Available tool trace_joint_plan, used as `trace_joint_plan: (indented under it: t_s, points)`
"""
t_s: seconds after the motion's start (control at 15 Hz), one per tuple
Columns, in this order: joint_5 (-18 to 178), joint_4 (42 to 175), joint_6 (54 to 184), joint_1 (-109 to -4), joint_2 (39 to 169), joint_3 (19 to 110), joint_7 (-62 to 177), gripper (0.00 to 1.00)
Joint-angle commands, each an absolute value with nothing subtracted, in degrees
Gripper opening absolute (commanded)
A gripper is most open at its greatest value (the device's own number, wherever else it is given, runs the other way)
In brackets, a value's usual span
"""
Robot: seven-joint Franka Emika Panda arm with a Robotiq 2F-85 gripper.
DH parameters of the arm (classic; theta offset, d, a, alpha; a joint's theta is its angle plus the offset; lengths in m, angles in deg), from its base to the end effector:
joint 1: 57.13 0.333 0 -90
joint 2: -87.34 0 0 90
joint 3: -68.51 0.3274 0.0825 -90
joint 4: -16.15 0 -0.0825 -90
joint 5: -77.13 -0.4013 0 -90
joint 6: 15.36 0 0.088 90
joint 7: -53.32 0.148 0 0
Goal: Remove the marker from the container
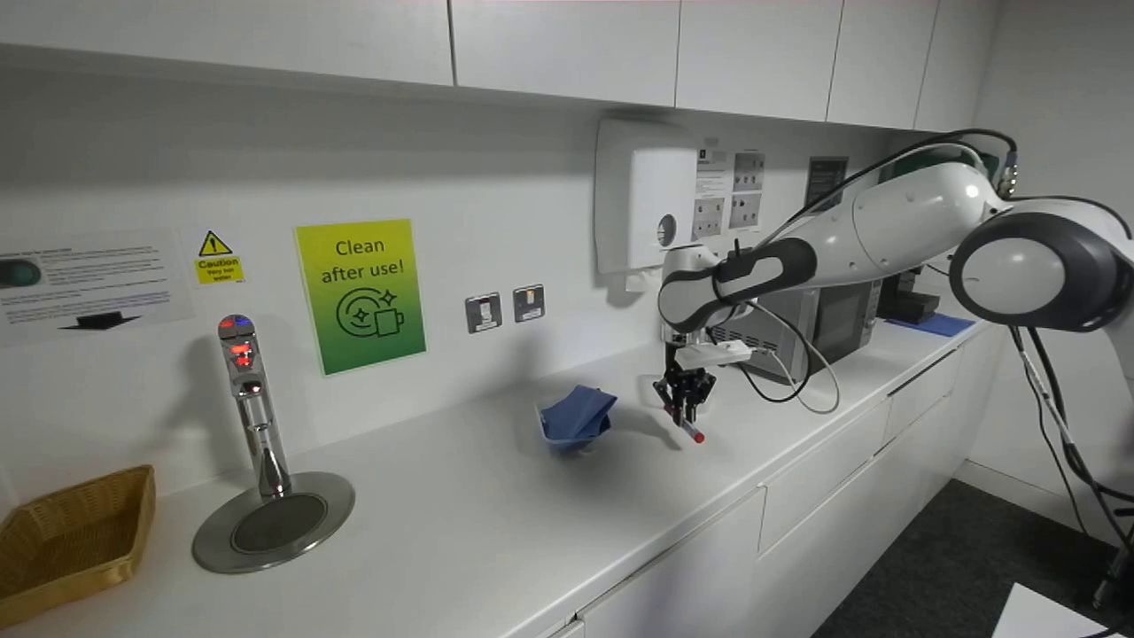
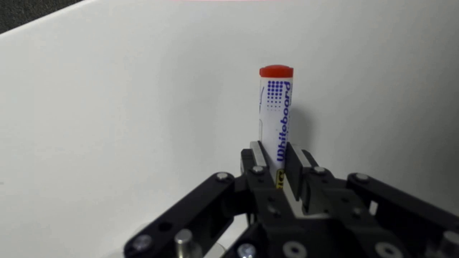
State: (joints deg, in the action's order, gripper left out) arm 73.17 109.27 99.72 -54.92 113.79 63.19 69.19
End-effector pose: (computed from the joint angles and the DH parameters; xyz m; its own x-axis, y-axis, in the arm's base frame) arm 0.6853 -0.0249 0.3098 0.9348 -0.3465 -0.0784 -0.3474 -0.9377 0.0027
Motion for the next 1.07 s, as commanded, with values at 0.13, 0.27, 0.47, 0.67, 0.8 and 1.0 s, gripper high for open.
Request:
trace_joint_plan:
  t_s: [0.13, 0.27, 0.47, 0.67, 0.8, 1.0]
  points:
    - [73.27, 109.68, 100.87, -56.51, 113.86, 64.03, 67.82, 0.05]
    - [73.94, 109.33, 100.68, -56.3, 114.5, 63.91, 68.06, 0.05]
    - [74.58, 108.65, 100.36, -56.05, 115.92, 63.81, 68.29, 0.05]
    - [75.36, 108.26, 100.19, -55.88, 116.99, 63.73, 68.47, 0.05]
    - [75.67, 108.03, 100.26, -55.85, 117.09, 63.73, 68.49, 0.05]
    - [75.83, 108.28, 100.43, -55.83, 116.83, 63.75, 68.46, 0.46]
